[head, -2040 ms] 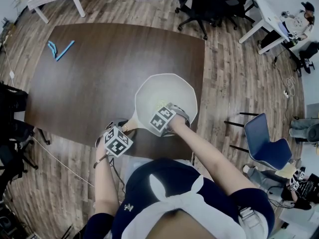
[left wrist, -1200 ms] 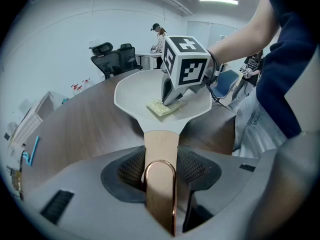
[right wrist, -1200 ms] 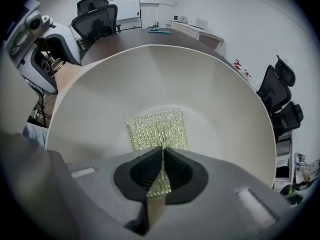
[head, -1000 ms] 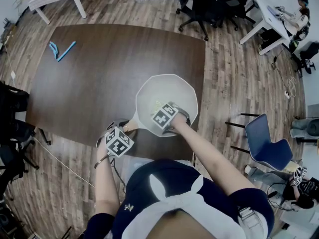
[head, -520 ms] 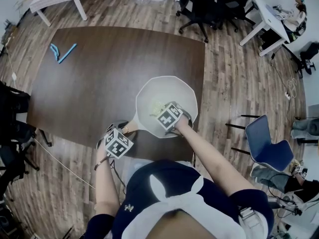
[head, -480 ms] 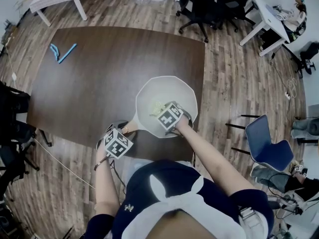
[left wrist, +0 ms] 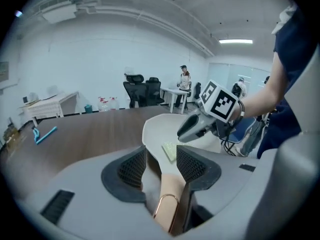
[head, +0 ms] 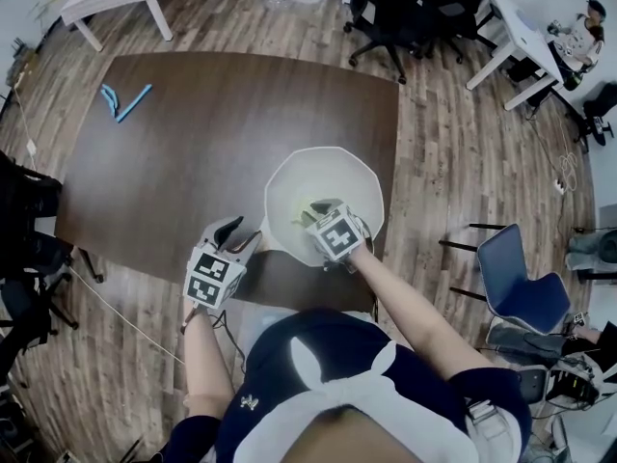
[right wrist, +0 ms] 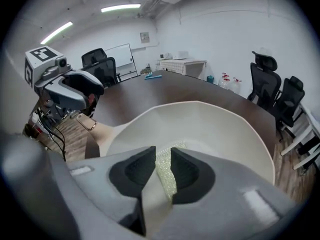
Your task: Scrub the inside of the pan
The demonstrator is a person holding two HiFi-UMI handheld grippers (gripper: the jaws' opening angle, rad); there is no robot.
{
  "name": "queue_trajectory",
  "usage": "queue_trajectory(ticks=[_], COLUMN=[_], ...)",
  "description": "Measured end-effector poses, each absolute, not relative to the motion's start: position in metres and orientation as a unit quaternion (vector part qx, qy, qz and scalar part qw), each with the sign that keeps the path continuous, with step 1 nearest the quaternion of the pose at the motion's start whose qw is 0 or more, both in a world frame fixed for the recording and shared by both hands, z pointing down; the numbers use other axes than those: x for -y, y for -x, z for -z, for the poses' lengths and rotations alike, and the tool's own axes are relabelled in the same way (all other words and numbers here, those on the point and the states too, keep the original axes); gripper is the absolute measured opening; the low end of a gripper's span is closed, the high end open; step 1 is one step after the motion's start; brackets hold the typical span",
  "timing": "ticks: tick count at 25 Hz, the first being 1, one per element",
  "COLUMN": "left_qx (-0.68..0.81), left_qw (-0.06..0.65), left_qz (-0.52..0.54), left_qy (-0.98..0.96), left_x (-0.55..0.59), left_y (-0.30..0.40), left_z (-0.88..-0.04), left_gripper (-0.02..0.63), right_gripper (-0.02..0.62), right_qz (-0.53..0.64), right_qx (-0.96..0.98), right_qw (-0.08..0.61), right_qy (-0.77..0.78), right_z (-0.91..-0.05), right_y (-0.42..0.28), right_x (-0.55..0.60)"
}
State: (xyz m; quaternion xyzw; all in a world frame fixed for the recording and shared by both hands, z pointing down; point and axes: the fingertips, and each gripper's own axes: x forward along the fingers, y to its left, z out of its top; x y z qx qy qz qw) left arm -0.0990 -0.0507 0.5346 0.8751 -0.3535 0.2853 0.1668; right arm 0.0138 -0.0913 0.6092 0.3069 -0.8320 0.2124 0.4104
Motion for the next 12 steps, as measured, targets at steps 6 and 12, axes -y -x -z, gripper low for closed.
queue_trajectory(ticks=[6,12], left_qx=[0.354,0.393], left_qw=[0.13,0.131], left_qz=[-0.268,-0.186], left_qy=[-0.887,-0.891], left_x=[0.049,0.053], left_y=[0.085,0.065], left_z=[-0.514,-0.481], left_gripper=[0.192,0.068], right_gripper=[0.081,0.005], right_qz=[-0.194,-0.17], right_qx=[0.874,0.907], right_qw=[0.326,0.239], right_qy=[-0.302,-0.303], right_z=[-0.56,-0.513], right_y=[0.01,0.027], right_x=[0.083,0.072])
